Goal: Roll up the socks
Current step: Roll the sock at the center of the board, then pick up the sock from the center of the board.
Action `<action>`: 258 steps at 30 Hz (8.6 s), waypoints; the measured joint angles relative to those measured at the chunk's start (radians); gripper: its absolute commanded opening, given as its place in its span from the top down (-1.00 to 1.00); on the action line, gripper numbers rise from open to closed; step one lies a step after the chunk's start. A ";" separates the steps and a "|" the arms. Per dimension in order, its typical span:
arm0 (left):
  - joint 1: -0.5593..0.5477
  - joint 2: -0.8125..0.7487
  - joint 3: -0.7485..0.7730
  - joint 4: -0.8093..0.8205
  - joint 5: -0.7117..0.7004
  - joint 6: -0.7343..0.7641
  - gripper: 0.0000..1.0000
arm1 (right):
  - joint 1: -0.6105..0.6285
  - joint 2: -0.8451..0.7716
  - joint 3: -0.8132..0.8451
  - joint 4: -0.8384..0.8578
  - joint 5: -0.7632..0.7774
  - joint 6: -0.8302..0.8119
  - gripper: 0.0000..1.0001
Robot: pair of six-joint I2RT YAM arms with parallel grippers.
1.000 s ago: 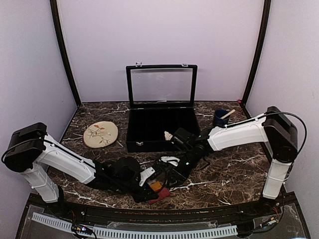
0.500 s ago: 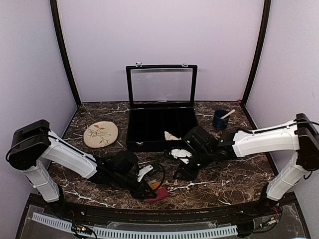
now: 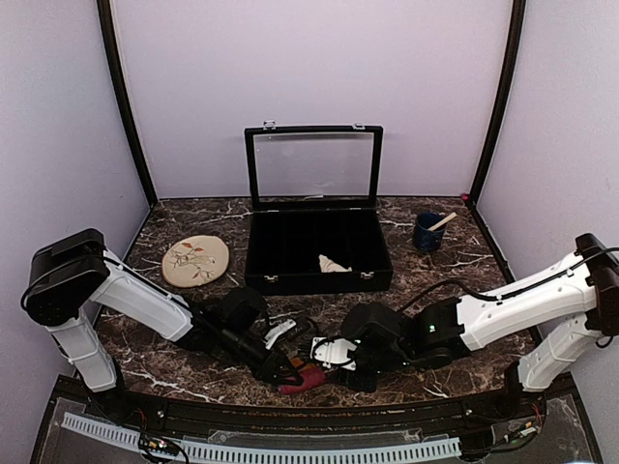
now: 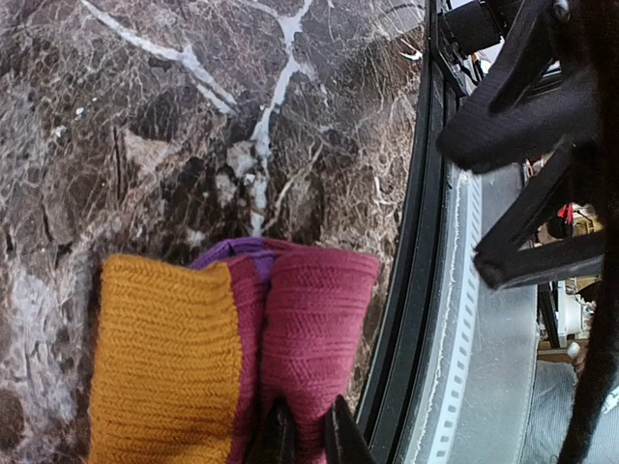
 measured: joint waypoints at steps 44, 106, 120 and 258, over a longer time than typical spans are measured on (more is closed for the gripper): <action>0.042 0.048 0.004 0.001 0.154 0.026 1.00 | 0.090 0.282 0.150 0.004 0.071 -0.235 0.78; -0.056 -0.756 -0.299 -0.283 -0.613 -0.100 0.13 | -0.176 0.524 0.507 -0.306 -0.589 -0.008 1.00; -0.348 -0.673 -0.212 -0.326 -0.806 0.030 0.01 | -0.238 0.618 0.607 -0.415 -0.749 0.003 1.00; 0.053 0.228 0.462 -0.634 0.161 0.397 1.00 | -0.166 -0.074 -0.069 -0.004 -0.098 0.195 0.13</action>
